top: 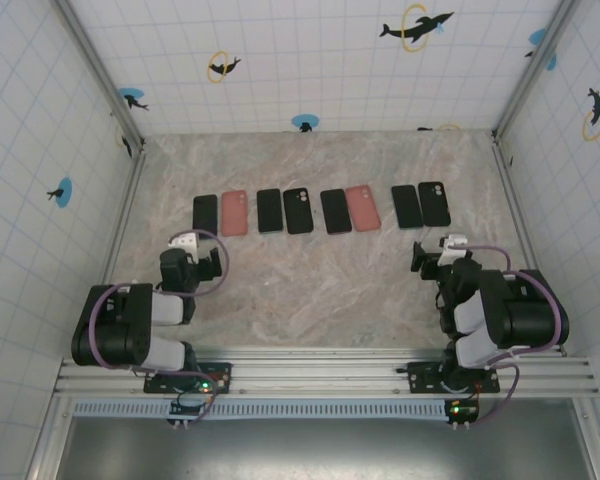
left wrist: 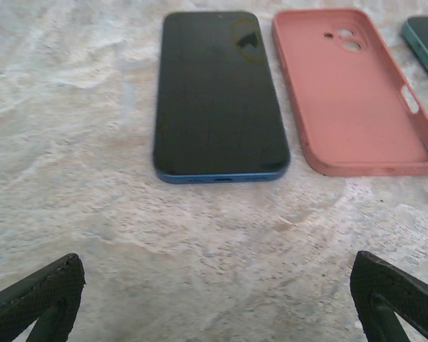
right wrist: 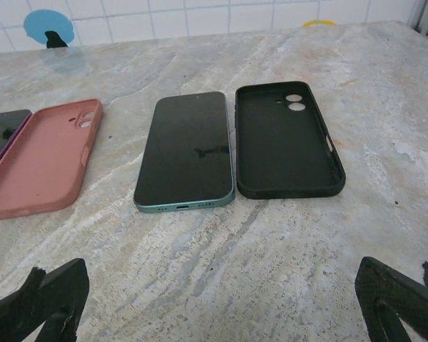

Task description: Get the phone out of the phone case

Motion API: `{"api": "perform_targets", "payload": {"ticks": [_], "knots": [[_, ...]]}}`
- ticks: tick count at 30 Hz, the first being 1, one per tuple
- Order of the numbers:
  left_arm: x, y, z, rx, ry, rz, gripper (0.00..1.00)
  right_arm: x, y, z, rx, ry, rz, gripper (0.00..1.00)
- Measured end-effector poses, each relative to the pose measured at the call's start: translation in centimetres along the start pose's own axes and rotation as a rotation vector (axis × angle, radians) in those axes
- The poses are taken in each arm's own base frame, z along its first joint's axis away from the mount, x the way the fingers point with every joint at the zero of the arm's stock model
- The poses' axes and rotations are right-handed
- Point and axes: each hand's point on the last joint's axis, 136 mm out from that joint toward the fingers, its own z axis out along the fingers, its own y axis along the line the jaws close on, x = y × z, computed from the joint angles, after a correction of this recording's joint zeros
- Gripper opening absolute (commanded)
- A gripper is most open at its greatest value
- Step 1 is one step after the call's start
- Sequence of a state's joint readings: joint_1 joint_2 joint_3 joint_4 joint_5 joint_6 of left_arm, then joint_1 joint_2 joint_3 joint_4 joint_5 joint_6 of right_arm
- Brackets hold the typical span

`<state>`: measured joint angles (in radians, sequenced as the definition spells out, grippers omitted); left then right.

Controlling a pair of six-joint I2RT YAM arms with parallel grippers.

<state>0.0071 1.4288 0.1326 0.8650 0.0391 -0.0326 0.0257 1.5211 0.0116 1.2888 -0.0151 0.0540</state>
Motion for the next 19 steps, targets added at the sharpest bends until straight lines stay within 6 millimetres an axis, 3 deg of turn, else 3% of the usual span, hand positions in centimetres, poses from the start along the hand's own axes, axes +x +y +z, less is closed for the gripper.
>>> {"api": "perform_targets", "payload": {"ticks": [19], "knots": [[-1.6, 0.6, -0.2, 0.013, -0.103, -0.015, 0.98, 0.9, -1.9, -0.1, 0.130, 0.033, 0.007, 0.98]]}}
